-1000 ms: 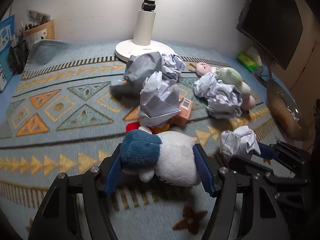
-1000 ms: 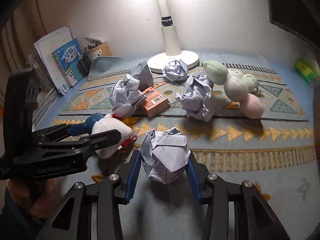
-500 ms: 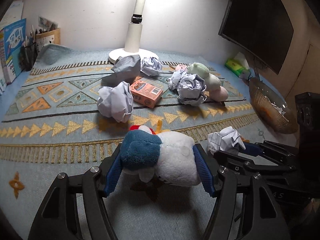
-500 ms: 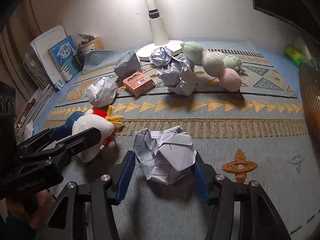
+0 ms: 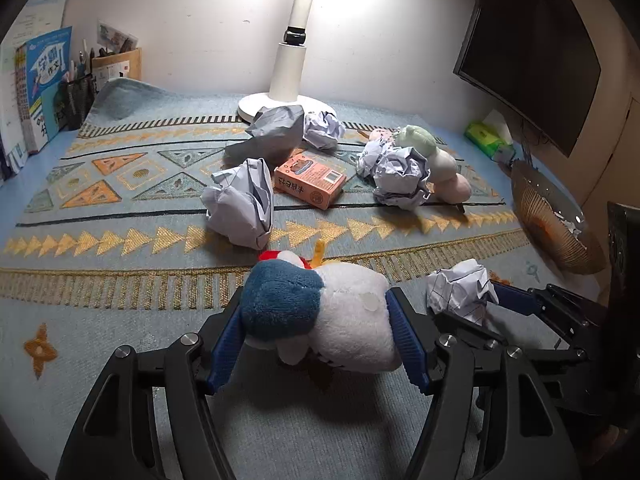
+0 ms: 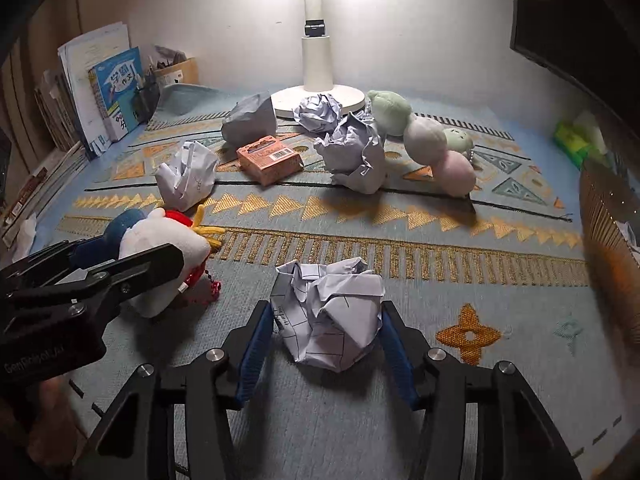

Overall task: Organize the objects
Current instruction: 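Lift the plush toy with left while right regrasps the paper ball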

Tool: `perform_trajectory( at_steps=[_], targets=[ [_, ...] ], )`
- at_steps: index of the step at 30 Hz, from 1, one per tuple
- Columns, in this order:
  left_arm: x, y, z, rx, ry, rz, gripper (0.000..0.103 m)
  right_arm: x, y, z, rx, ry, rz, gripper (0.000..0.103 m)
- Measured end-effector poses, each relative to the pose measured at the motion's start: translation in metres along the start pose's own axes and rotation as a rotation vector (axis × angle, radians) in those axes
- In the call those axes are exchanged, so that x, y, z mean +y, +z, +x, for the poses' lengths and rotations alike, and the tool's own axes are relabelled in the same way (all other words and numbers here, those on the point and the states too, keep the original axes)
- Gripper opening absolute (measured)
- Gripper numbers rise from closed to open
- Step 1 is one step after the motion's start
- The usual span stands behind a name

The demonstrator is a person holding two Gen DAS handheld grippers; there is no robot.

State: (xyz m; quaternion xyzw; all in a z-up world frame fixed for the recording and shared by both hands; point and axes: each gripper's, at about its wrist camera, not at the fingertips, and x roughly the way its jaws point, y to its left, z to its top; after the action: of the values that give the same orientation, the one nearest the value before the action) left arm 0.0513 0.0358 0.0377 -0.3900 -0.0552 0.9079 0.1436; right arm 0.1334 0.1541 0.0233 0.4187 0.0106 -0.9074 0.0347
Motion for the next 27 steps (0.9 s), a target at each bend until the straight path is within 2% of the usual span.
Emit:
perform_trajectory(
  at_steps=[2,8,19,22,27],
  targets=[
    [0.001,0.001,-0.001,0.004,-0.008,-0.006,0.065,0.002,0.000,-0.003,-0.016,-0.012,-0.015,0.045],
    [-0.008,0.006,-0.008,-0.016,-0.030,0.004,0.065,-0.017,0.006,-0.031,-0.074,-0.018,0.042,0.044],
    [-0.083,0.054,-0.038,-0.167,-0.126,0.111,0.065,-0.085,0.025,-0.123,-0.248,-0.056,0.192,0.044],
    [-0.112,0.070,-0.039,-0.184,-0.189,0.131,0.065,-0.106,0.029,-0.146,-0.290,-0.116,0.223,0.044],
    [-0.176,0.097,-0.039,-0.231,-0.262,0.229,0.065,-0.161,0.028,-0.188,-0.368,-0.242,0.315,0.044]
  ],
)
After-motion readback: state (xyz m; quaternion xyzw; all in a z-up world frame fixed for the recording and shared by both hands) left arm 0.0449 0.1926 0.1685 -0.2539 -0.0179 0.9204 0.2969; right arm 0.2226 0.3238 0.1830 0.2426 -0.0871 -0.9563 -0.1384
